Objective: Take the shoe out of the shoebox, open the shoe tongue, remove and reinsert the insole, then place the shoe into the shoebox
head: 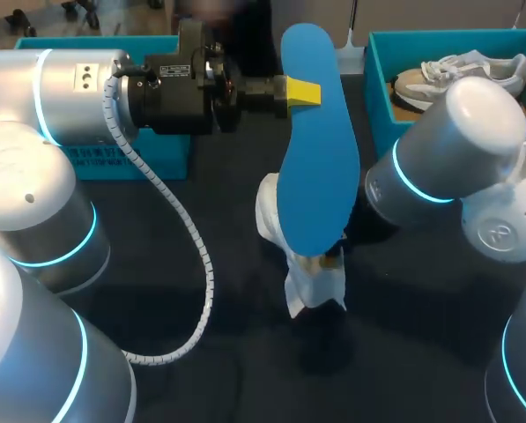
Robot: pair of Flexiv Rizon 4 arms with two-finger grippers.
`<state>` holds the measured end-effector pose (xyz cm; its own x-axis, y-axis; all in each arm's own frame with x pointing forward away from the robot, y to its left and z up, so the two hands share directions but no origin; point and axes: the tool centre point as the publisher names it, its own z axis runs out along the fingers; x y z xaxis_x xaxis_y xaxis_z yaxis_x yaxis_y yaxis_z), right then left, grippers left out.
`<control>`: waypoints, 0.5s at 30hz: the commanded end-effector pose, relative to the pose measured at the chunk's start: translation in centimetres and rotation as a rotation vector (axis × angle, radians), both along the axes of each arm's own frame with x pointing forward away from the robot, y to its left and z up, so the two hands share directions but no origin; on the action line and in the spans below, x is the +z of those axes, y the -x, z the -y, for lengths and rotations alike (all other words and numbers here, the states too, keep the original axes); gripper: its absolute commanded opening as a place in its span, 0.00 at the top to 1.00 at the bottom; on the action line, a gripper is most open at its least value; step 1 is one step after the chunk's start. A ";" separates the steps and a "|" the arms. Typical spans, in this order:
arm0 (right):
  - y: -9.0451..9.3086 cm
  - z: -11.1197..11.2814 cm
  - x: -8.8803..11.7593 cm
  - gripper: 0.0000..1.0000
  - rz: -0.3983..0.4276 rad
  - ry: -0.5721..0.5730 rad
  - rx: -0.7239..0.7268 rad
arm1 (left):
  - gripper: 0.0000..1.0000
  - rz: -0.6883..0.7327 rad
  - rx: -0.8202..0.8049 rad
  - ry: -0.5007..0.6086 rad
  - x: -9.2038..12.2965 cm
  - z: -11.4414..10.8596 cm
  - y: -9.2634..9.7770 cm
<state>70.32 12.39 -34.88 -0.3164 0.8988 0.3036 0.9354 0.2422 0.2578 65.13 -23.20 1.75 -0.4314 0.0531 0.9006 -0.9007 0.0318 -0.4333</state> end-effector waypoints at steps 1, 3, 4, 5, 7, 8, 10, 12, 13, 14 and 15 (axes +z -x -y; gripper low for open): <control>0.1 -0.1 0.2 1.00 0.004 0.003 -0.003 | 1.00 0.000 0.002 0.002 -0.1 0.0 0.1; 0.3 0.0 -0.5 1.00 0.034 -0.023 -0.051 | 1.00 0.000 0.002 0.002 -0.1 0.0 0.1; 0.4 0.0 -0.8 1.00 0.039 -0.022 -0.065 | 1.00 0.000 0.002 0.002 -0.1 0.0 0.1; 0.4 0.0 -1.1 1.00 0.038 0.000 -0.082 | 1.00 0.000 0.002 0.002 -0.1 0.0 0.1; 0.6 -0.1 -1.6 1.00 0.051 -0.005 -0.106 | 1.00 0.000 0.002 0.002 -0.1 0.0 0.1; 0.7 -0.2 -1.9 1.00 0.044 0.010 -0.122 | 1.00 0.000 0.002 0.002 -0.1 0.0 0.1; 0.9 -0.5 -2.3 1.00 0.042 0.008 -0.134 | 1.00 0.000 0.002 0.002 -0.1 0.0 0.1; 1.2 -0.7 -2.6 1.00 0.045 -0.012 -0.147 | 1.00 0.000 0.002 0.002 -0.1 0.0 0.1; 1.3 -0.7 -2.7 1.00 0.042 -0.010 -0.156 | 1.00 0.000 0.002 0.002 -0.1 0.0 0.1; 1.5 -0.8 -2.9 1.00 0.040 -0.010 -0.158 | 1.00 0.000 0.002 0.002 -0.1 0.0 0.1; 1.8 -0.9 -3.2 1.00 0.037 -0.020 -0.163 | 1.00 0.000 0.002 0.002 -0.1 0.0 0.1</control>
